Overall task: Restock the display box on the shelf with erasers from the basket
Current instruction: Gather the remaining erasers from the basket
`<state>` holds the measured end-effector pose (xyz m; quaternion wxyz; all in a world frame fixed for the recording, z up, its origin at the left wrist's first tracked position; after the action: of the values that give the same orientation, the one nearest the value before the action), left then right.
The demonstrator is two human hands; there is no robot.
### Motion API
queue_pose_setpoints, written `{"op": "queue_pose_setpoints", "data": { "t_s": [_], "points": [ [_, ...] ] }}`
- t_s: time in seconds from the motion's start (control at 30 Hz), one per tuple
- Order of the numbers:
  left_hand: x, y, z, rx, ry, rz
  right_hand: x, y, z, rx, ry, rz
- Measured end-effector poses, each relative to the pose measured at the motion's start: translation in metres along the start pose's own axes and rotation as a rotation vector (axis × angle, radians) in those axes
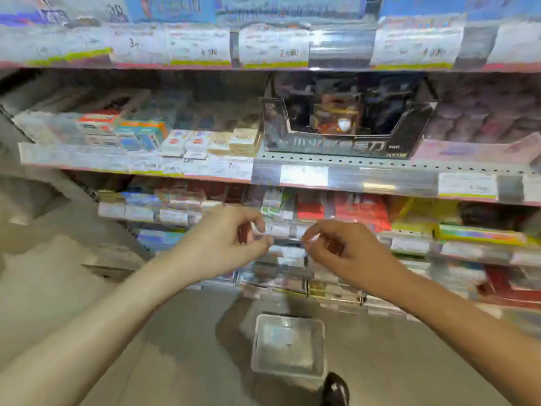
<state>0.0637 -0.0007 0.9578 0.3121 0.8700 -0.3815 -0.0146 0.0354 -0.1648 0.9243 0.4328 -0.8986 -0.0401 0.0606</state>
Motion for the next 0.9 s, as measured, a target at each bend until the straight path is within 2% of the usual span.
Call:
{"op": "queue_pose_setpoints", "data": {
  "t_s": [0.13,0.33,0.63,0.77,0.9],
  "points": [
    [-0.046,-0.048,0.059,-0.088,-0.143,-0.117,-0.021,0.055,0.068,-0.038,-0.06,0.144],
    [-0.1,-0.129,0.164,-0.044,-0.322,-0.31,-0.028,0.159,0.16,-0.103,-0.102,0.346],
    [-0.148,-0.254,0.344,-0.16,-0.359,-0.48,-0.019,0.344,0.284,-0.22,-0.234,0.58],
    [-0.171,-0.312,0.436,-0.192,-0.344,-0.572,-0.012,0.425,0.338,-0.285,-0.275,0.616],
    [-0.187,-0.363,0.52,-0.208,-0.334,-0.59,-0.002,0.503,0.395,-0.301,-0.304,0.626]
  ]
}}
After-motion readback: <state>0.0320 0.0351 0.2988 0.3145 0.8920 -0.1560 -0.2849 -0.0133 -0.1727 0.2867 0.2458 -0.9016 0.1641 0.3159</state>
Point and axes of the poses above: each hand's wrist, its own x-axis towards the middle knuckle, its own z-axis out of the palm, y = z × x, the point moved 7 cm from there along x, towards the middle knuckle, and after that the axes turned 14 degrees about z, right-handed, at the moved point
